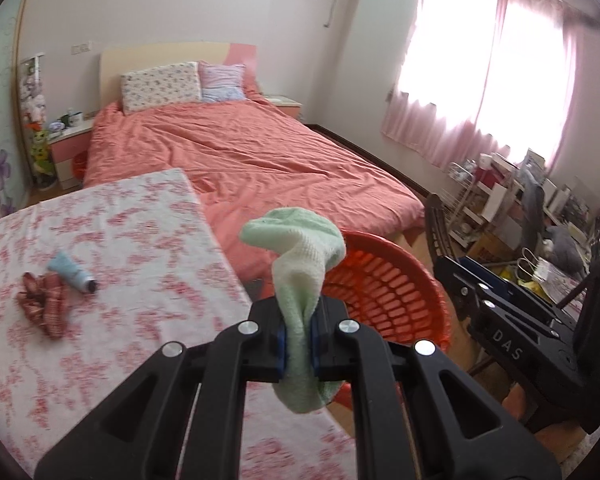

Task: Collect trash
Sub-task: 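Carry the sock and hair clip in both grippers over the basket, then open both grippers to drop the sock and hair clip into the basket, then move the open left gripper onto the brown plaid scrunchie while the right approaches the blue tube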

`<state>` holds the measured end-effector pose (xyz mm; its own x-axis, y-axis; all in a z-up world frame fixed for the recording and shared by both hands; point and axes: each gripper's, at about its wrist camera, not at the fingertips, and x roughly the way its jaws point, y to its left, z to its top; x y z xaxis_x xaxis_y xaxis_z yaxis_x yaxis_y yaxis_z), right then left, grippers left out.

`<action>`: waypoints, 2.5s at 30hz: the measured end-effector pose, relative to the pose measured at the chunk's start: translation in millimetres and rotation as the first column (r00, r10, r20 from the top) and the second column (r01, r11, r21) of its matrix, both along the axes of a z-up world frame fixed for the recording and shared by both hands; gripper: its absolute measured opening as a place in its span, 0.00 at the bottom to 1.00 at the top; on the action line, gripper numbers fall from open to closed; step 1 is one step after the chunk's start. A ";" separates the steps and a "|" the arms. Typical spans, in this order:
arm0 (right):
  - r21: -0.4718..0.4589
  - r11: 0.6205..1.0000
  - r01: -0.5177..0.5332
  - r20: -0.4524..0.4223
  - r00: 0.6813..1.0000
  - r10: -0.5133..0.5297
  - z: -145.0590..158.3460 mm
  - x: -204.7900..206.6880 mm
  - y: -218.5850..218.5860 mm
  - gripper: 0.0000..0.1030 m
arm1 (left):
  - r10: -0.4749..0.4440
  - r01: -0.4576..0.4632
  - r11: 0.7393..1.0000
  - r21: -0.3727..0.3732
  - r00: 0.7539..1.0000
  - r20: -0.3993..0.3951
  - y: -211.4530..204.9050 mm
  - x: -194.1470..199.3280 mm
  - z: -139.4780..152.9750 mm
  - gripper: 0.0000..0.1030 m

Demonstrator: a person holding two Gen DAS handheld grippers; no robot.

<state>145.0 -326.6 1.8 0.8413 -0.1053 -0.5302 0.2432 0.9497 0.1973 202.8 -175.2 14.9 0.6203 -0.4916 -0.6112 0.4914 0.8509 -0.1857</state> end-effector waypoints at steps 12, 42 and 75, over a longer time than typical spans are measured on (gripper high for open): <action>0.128 0.991 0.033 -0.010 0.999 -0.031 -25.1 22.5 -48.9 0.33 | -0.070 0.075 0.996 0.051 0.994 -0.082 -61.9 33.7 -54.9 0.30; -0.038 0.996 -0.081 -0.172 0.982 0.073 -60.5 37.4 34.8 0.62 | 0.556 -0.532 0.815 0.230 0.829 -0.051 205.0 100.6 -89.7 0.83; 0.014 0.913 -0.407 -0.223 0.889 0.400 -68.4 113.9 208.6 0.62 | 0.636 -0.597 0.761 0.254 0.764 -0.107 337.9 85.9 -105.0 0.38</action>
<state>258.9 -118.0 -66.6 0.6798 0.1983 -0.7061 -0.1291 0.9801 0.1510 288.7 162.7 -90.1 0.6190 0.1001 -0.7790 -0.1779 0.9839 -0.0149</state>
